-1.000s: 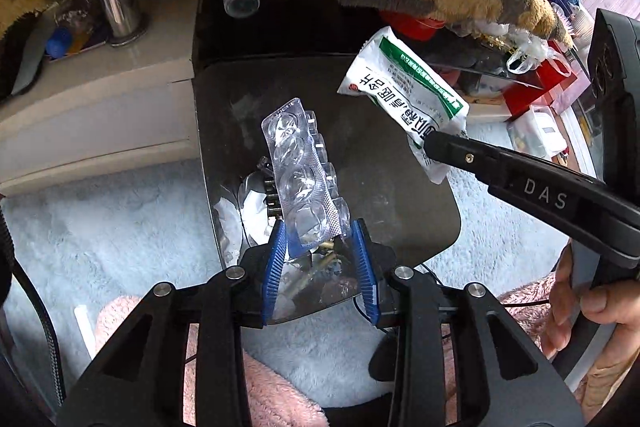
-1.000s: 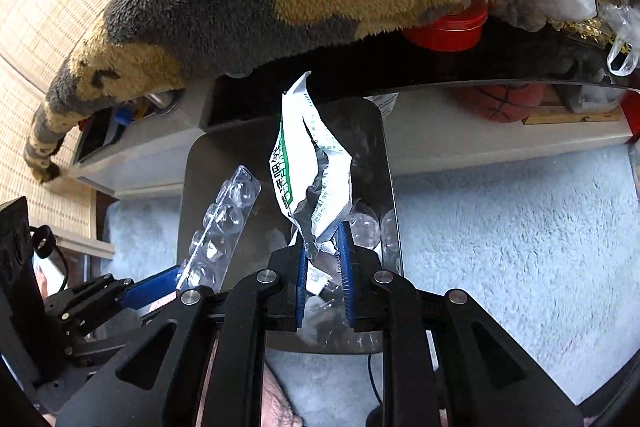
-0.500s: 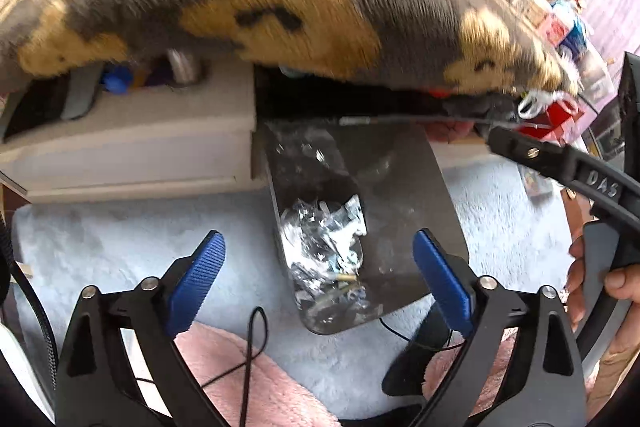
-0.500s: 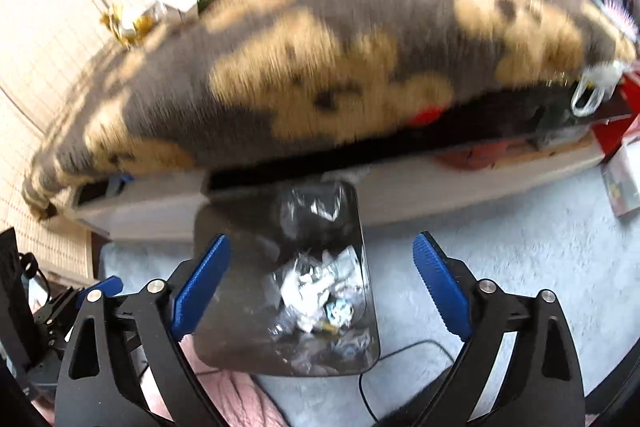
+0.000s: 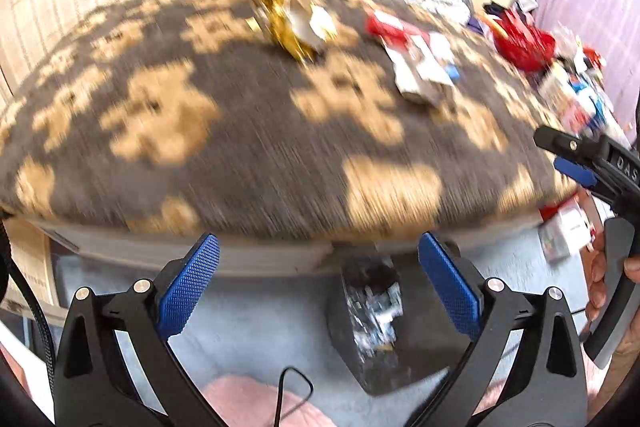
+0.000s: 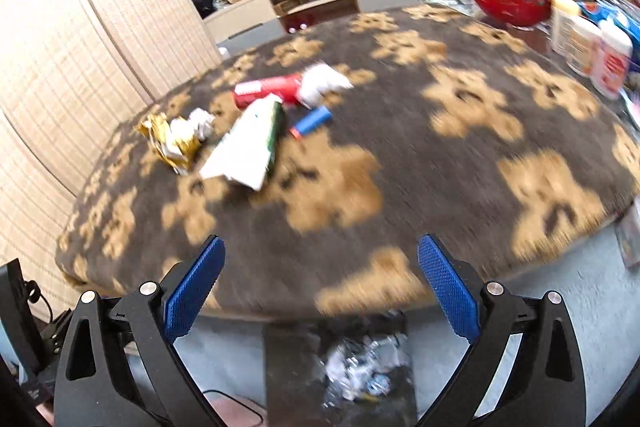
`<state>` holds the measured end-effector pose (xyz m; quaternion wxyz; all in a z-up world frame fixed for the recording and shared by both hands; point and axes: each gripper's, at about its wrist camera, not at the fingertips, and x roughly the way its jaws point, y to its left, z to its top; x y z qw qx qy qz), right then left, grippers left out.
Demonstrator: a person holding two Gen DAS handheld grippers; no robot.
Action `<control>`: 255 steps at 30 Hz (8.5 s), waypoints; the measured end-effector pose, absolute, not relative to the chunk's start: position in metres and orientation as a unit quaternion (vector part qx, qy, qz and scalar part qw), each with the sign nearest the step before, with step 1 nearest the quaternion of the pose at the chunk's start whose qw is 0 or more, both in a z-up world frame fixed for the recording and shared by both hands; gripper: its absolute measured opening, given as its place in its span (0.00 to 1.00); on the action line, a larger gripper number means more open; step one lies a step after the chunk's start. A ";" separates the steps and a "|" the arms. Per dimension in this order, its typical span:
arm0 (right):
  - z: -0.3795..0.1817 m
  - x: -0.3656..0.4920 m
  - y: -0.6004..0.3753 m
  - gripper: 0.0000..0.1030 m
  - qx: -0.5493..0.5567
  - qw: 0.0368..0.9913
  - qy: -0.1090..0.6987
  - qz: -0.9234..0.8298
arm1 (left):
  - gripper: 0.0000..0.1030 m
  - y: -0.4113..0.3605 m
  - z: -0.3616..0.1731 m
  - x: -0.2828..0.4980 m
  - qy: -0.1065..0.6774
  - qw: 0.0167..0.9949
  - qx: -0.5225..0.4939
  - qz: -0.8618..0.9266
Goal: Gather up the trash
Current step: 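Move both tools back toward the gold wrapper and red can, then grasp the gold wrapper with the left tool while the right tool grasps the toothpaste tube, then carry the wrapper and toothpaste tube over the metal bin and open both tools, then move both tools back over the blanket toward the remaining trash, then grasp the crumpled foil paper with the left tool while the right tool grasps the blue battery, then carry the foil paper and blue battery over the bin and open both tools, then move both tools back toward the red can and white tissue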
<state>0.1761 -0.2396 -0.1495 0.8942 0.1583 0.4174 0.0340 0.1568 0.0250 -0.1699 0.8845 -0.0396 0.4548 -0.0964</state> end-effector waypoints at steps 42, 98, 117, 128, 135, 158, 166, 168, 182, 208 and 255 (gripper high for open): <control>-0.176 0.266 -0.188 0.44 0.136 0.886 0.434 0.086 | 0.19 0.021 -0.133 0.332 0.433 0.897 -0.023 -0.087; -0.284 0.094 -0.237 0.56 0.130 0.818 0.558 0.048 | 0.34 -0.066 -0.308 0.080 0.567 0.803 -0.017 -0.183; -0.166 0.146 -0.264 0.89 0.143 0.887 0.439 0.015 | 0.89 -0.034 -0.202 0.129 0.488 0.858 -0.021 -0.161; -0.142 0.227 -0.252 0.89 0.133 0.896 0.423 0.019 | 0.89 -0.005 -0.155 0.210 0.445 0.886 -0.019 -0.128; -0.150 0.272 -0.242 0.89 0.135 0.894 0.428 0.018 | 0.89 0.006 -0.143 0.267 0.427 0.898 -0.022 -0.106; -0.193 0.340 -0.219 0.49 0.147 0.881 0.449 0.009 | 0.56 -0.002 -0.184 0.395 0.449 0.887 -0.023 -0.105; -0.195 0.329 -0.223 0.26 0.121 0.888 0.444 -0.006 | 0.28 -0.007 -0.192 0.388 0.461 0.881 -0.010 -0.111; -0.195 0.324 -0.225 0.26 0.123 0.886 0.447 -0.002 | 0.27 -0.007 -0.192 0.380 0.462 0.880 -0.006 -0.111; -0.190 0.250 -0.205 0.12 0.131 0.868 0.474 0.064 | 0.25 -0.014 -0.190 0.272 0.476 0.870 0.002 -0.129; -0.223 0.083 -0.235 0.13 0.114 0.857 0.499 0.069 | 0.25 -0.066 -0.234 0.071 0.515 0.837 -0.016 -0.186; -0.144 0.279 -0.266 0.96 0.131 0.892 0.433 0.023 | 0.91 -0.052 -0.155 0.267 0.446 0.883 0.005 -0.149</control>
